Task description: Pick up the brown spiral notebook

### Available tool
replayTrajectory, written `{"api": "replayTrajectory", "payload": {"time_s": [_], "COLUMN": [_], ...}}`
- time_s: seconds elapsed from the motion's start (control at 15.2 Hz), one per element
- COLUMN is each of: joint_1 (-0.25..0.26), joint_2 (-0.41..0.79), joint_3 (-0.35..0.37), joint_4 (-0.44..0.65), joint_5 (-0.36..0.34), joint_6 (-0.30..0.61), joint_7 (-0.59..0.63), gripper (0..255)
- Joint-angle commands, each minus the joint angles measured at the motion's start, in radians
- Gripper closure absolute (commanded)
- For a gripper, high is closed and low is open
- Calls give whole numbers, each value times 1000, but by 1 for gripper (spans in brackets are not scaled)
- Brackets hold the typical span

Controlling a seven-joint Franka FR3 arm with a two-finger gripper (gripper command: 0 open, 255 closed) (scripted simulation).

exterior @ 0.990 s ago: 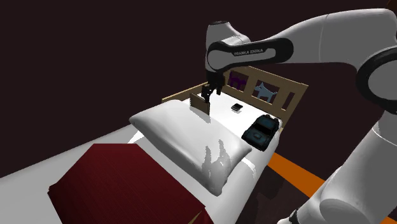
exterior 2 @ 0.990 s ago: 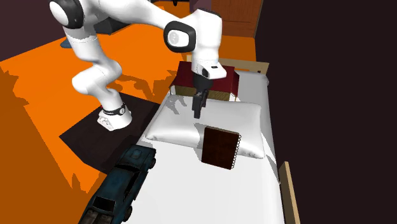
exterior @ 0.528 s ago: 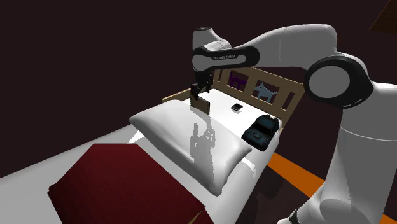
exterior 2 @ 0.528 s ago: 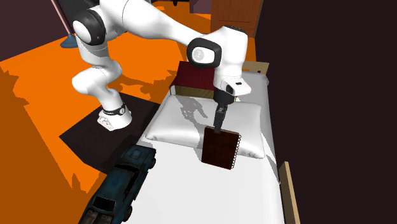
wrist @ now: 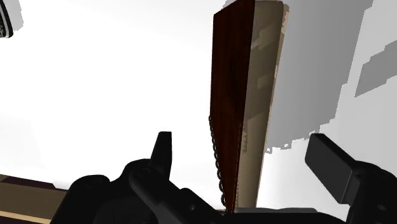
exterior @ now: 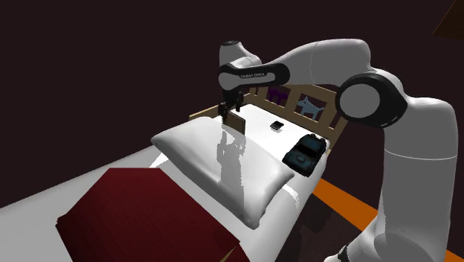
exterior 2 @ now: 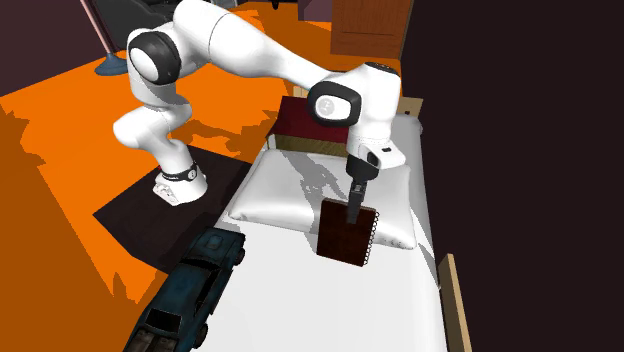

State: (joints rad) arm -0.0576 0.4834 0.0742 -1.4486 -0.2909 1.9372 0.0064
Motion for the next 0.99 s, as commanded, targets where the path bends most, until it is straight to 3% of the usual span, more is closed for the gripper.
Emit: {"api": "replayTrajectory", "payload": {"time_s": [0.0,0.13,0.2,0.92], "joint_1": [-2,-2,-1,-1], "joint_2": [8,8,9,1], "joint_3": [-1,-1,-1,-1], "joint_4": [-25,-25,-23,-9], "joint_5": [-4,-4,-4,-1], "joint_6": [33,33,31,11], "joint_7": [7,7,7,1], "gripper": [0,0,255,255]}}
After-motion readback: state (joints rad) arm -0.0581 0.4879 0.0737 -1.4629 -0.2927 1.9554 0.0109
